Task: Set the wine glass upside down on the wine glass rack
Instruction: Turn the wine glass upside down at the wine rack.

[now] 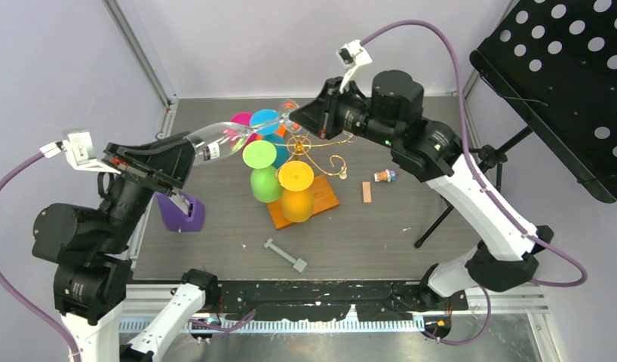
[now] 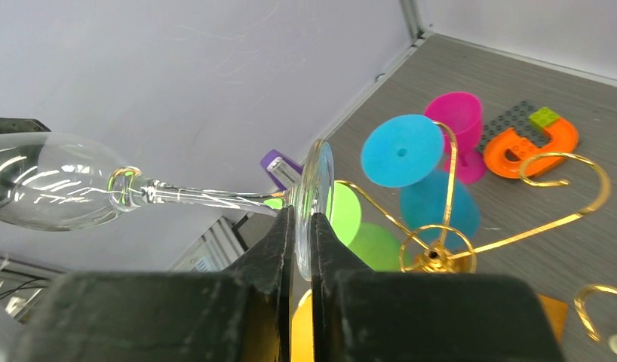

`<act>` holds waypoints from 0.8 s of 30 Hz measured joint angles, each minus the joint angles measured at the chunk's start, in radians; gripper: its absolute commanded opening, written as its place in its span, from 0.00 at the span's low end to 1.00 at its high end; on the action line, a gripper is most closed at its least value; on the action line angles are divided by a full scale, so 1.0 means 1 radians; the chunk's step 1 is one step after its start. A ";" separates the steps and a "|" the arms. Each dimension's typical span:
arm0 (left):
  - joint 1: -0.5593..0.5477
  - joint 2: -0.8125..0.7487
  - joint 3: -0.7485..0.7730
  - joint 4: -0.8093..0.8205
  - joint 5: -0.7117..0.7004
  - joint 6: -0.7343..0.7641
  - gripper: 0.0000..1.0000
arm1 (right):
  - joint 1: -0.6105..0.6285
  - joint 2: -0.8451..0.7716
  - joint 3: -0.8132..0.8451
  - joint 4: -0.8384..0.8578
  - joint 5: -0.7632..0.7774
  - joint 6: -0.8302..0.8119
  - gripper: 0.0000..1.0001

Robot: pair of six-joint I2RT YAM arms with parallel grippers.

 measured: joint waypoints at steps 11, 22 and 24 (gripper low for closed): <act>-0.001 -0.008 -0.026 0.050 0.059 -0.022 0.41 | -0.097 -0.202 -0.141 0.002 0.172 -0.113 0.06; -0.001 0.039 0.074 0.040 0.183 0.025 0.59 | -0.109 -0.290 -0.156 -0.003 0.076 -0.441 0.05; -0.001 0.063 0.122 0.040 0.251 0.035 0.58 | -0.109 -0.324 -0.188 0.002 0.033 -0.515 0.05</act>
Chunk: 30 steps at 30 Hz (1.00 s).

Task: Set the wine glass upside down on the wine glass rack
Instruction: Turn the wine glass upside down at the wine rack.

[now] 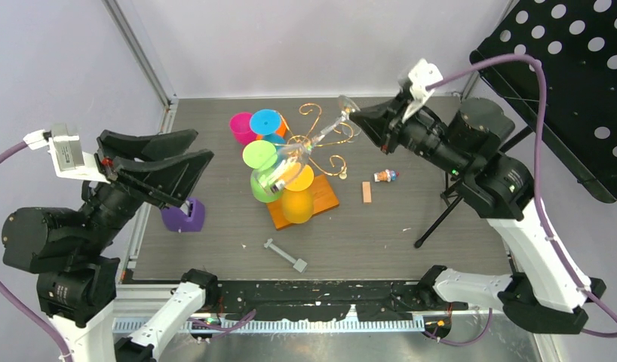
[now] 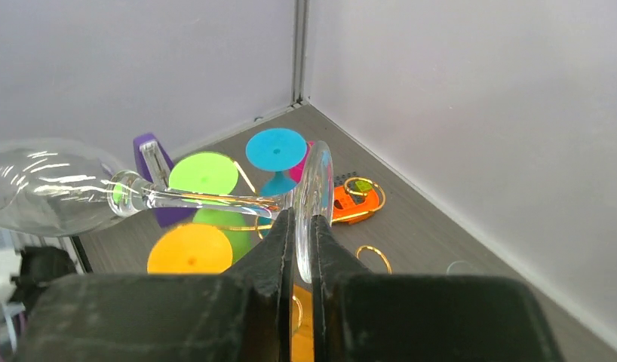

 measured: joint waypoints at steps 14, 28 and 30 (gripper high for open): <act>-0.184 0.081 -0.093 0.029 0.231 0.085 0.56 | 0.009 -0.218 -0.307 0.228 -0.441 -0.261 0.06; -0.456 0.115 -0.142 0.018 0.185 0.517 0.66 | 0.043 -0.192 -0.307 0.288 -0.746 -0.203 0.05; -0.458 0.115 -0.158 0.018 0.185 0.561 0.63 | 0.047 -0.192 -0.307 0.298 -0.783 -0.190 0.05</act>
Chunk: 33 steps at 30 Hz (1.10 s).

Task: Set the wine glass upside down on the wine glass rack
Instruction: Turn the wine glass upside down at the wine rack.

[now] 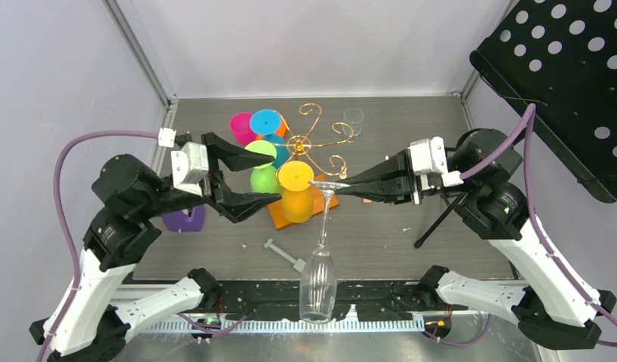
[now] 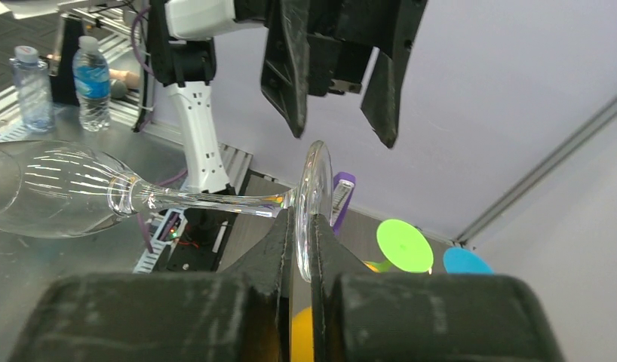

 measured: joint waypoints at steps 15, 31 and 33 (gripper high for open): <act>-0.119 0.055 -0.012 0.017 0.072 0.101 0.52 | 0.061 0.084 -0.005 0.039 -0.071 0.036 0.06; -0.192 0.109 0.015 -0.007 0.093 0.110 0.09 | 0.113 0.087 0.014 -0.015 -0.034 -0.011 0.05; -0.197 0.108 0.015 -0.010 0.093 0.111 0.08 | 0.116 0.087 0.015 -0.019 -0.033 -0.013 0.05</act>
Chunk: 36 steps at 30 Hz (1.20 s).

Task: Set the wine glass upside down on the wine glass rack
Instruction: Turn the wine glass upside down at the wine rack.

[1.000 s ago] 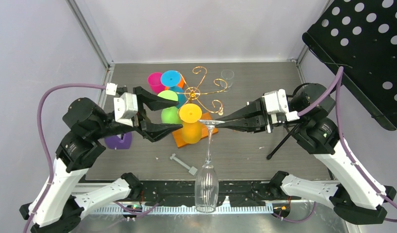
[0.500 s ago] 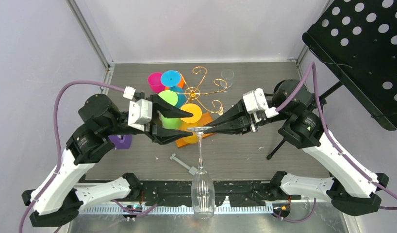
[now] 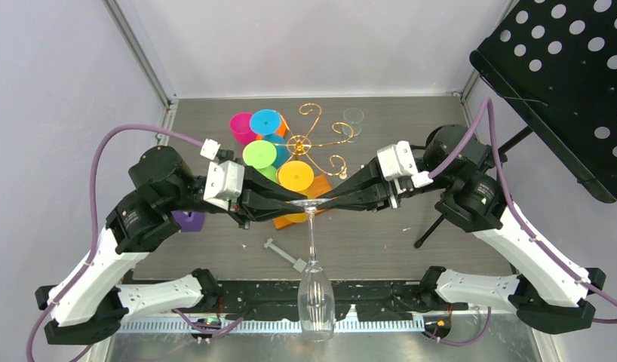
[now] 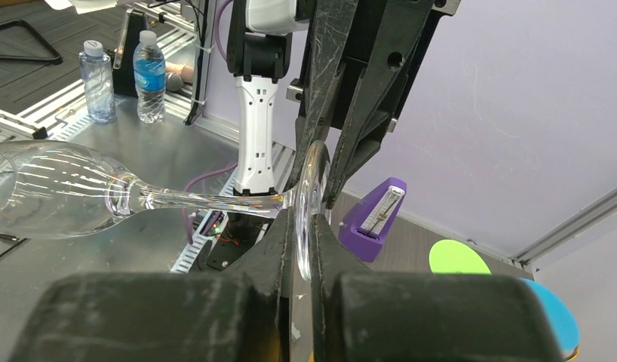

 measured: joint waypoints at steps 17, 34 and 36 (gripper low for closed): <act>-0.042 -0.005 -0.003 -0.036 -0.235 0.091 0.00 | 0.016 -0.079 -0.119 0.102 0.229 0.119 0.67; -0.173 0.016 0.000 -0.095 -0.360 0.317 0.00 | 0.021 -0.191 -0.116 -0.224 0.593 0.531 0.70; -0.206 0.036 0.019 -0.107 -0.386 0.344 0.00 | 0.021 -0.188 -0.129 -0.274 0.610 0.567 0.70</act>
